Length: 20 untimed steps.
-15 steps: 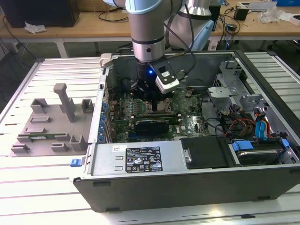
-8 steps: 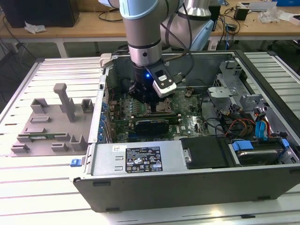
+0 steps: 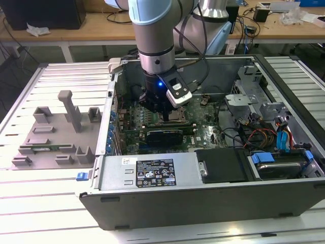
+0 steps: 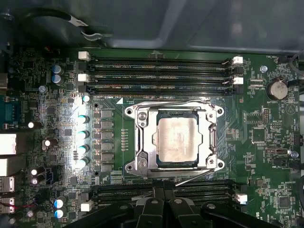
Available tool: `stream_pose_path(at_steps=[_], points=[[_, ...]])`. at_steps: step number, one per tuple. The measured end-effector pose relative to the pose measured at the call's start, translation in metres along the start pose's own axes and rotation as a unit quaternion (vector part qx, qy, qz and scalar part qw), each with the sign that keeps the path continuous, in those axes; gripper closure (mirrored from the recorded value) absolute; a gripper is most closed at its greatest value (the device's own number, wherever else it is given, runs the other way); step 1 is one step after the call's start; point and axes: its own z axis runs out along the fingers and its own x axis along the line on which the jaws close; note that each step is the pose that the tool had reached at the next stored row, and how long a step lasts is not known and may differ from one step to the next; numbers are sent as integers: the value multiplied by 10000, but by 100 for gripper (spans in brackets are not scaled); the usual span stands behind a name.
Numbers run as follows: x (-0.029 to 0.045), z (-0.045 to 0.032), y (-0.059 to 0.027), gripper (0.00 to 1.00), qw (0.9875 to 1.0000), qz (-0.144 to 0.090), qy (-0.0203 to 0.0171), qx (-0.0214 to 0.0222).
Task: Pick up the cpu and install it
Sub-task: 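Install the second cpu locking lever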
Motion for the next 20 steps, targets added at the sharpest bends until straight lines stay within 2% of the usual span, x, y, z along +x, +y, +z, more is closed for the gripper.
stream_pose_path(at_steps=[3,5,7,10,14,15,17,20], points=[[1,6,-1,89,10000,0,0,-2],[7,20,-1,89,10000,1,0,-21],[39,51,-3,89,10000,3,-1,-33],[128,98,-6,89,10000,4,-3,-37],[159,110,-26,89,10000,8,-7,-82],[160,110,-44,89,9999,11,-7,-102],[159,107,-108,89,9998,23,-5,-200],[158,107,-134,89,9996,34,-5,-298]])
